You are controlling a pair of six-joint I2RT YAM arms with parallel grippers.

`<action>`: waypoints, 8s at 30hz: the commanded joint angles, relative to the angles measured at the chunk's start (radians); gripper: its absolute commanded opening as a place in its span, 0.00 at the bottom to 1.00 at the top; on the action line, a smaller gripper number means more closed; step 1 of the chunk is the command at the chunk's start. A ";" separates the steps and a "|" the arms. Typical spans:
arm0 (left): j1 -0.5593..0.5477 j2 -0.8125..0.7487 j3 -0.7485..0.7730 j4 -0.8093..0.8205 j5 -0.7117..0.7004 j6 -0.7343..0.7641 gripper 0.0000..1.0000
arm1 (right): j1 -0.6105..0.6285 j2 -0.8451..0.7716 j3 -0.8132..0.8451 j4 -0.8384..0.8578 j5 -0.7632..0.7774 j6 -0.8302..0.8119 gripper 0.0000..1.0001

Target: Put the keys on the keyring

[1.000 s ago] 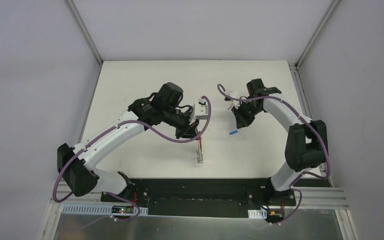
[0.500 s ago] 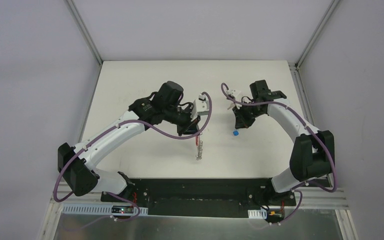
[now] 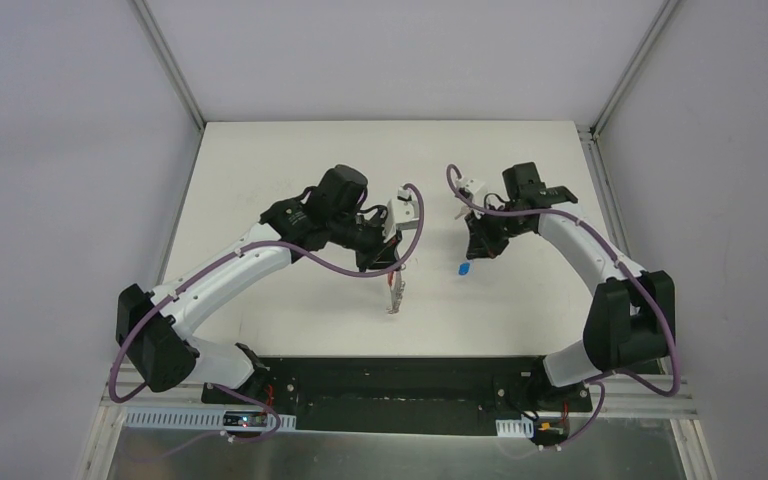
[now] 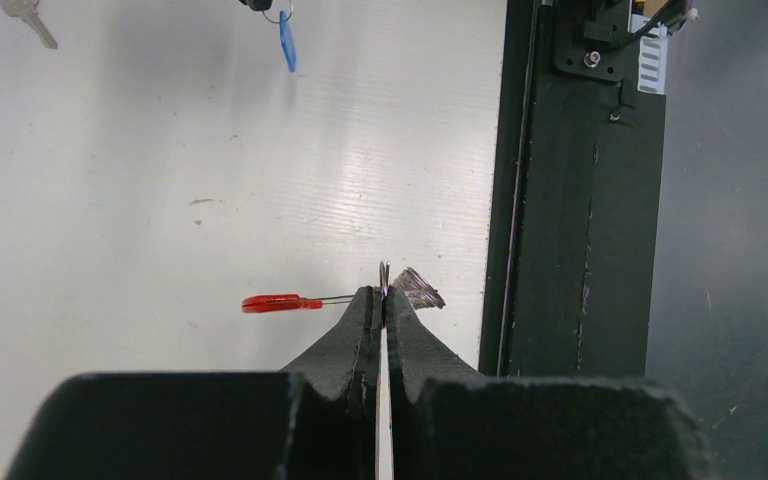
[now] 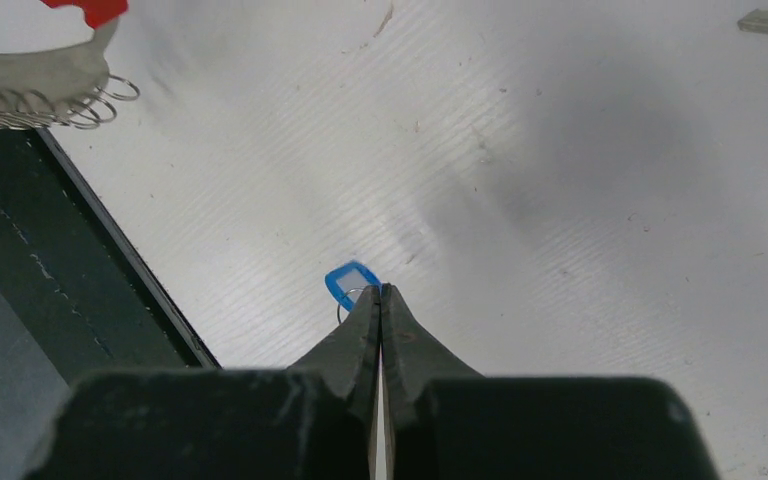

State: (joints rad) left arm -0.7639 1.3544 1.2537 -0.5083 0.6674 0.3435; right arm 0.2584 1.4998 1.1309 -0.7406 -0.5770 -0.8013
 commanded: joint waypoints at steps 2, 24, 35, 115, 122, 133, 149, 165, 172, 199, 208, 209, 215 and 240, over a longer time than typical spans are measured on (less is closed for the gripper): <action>0.015 -0.002 -0.019 0.072 -0.015 -0.050 0.00 | -0.003 -0.087 0.001 0.031 -0.118 0.051 0.00; 0.046 0.098 0.093 0.157 0.036 -0.340 0.00 | 0.160 -0.297 0.053 0.211 -0.324 0.198 0.00; 0.045 0.094 0.081 0.221 0.135 -0.340 0.00 | 0.249 -0.280 0.024 0.280 -0.282 0.218 0.00; 0.030 0.107 0.108 0.186 0.078 -0.310 0.00 | 0.220 -0.258 0.013 0.307 -0.281 0.303 0.00; 0.028 0.114 0.119 0.180 0.077 -0.311 0.00 | 0.225 -0.245 0.012 0.310 -0.278 0.312 0.00; 0.026 0.124 0.130 0.173 0.044 -0.318 0.00 | 0.227 -0.250 0.005 0.318 -0.270 0.319 0.00; 0.042 0.131 0.135 0.263 0.086 -0.414 0.00 | 0.226 -0.260 -0.076 0.386 -0.302 0.365 0.07; 0.070 0.093 0.045 0.384 0.262 -0.436 0.00 | 0.182 -0.405 -0.052 0.276 -0.367 0.212 0.35; 0.071 0.092 0.042 0.392 0.297 -0.426 0.00 | 0.181 -0.438 -0.056 0.264 -0.334 0.179 0.36; 0.071 0.099 0.017 0.451 0.345 -0.476 0.00 | 0.189 -0.349 -0.019 0.307 -0.451 0.234 0.03; 0.077 0.089 0.018 0.402 0.311 -0.405 0.00 | 0.194 -0.361 0.038 0.203 -0.371 0.163 0.00; 0.077 0.086 0.022 0.383 0.299 -0.381 0.00 | 0.200 -0.358 0.052 0.180 -0.344 0.156 0.00; 0.077 0.072 0.053 0.298 0.214 -0.250 0.19 | 0.258 -0.316 0.125 0.085 -0.244 0.137 0.00; 0.043 0.122 0.121 0.244 0.285 -0.181 0.24 | 0.287 -0.275 0.135 0.095 -0.251 0.182 0.00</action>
State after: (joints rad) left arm -0.7097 1.4685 1.3399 -0.2760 0.9146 0.1463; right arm 0.5407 1.2224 1.2304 -0.6632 -0.7975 -0.6308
